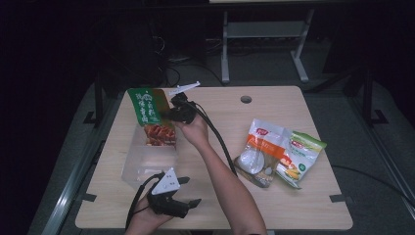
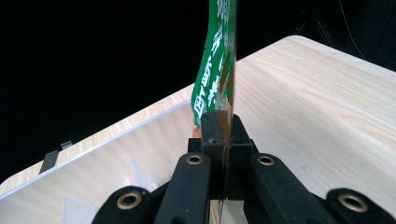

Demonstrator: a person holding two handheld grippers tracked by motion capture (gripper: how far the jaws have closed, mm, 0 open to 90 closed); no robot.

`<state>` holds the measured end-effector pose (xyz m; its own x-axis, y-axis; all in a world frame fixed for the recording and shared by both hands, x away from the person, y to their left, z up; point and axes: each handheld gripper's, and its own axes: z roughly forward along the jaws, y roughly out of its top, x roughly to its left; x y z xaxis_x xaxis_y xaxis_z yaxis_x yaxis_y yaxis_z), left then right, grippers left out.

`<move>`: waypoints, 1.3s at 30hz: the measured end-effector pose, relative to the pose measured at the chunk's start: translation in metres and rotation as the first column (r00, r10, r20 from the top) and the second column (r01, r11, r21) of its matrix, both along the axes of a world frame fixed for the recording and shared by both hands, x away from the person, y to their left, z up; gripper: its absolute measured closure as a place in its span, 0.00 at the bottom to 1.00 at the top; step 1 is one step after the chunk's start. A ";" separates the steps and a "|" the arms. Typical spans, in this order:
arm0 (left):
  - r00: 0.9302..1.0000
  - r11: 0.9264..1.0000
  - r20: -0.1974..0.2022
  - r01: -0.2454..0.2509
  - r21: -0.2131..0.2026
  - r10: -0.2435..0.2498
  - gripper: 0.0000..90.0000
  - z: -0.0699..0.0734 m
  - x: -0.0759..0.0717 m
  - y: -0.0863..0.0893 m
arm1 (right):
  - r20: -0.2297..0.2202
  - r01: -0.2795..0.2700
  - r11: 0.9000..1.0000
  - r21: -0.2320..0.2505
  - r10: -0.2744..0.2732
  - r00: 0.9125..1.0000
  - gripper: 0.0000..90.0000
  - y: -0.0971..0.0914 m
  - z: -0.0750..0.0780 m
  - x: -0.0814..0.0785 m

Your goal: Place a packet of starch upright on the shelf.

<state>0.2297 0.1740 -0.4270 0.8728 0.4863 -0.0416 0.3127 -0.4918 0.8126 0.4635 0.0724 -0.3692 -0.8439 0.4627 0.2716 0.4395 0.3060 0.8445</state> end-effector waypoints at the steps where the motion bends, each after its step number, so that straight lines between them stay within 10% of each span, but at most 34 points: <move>1: 1.000 1.000 -0.002 -0.002 -0.001 0.002 0.25 0.000 0.001 0.000 | -0.006 0.004 1.000 0.000 -0.004 1.000 0.99 -0.001 -0.001 0.000; 17: 1.000 1.000 -0.007 -0.008 -0.009 0.008 0.25 0.000 0.000 0.002 | -0.022 -0.017 0.999 -0.031 0.016 1.000 0.81 -0.019 0.001 0.000; 39: 1.000 1.000 -0.015 -0.008 0.002 0.008 0.24 -0.004 -0.001 -0.002 | -0.012 -0.039 0.999 -0.034 0.039 0.999 0.60 -0.093 0.025 -0.036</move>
<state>0.2285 0.1715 -0.4310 0.8683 0.4931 -0.0539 0.3289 -0.4910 0.8067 0.4278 -0.0202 -0.3440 -0.8584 0.4389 0.2655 0.4360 0.3518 0.8283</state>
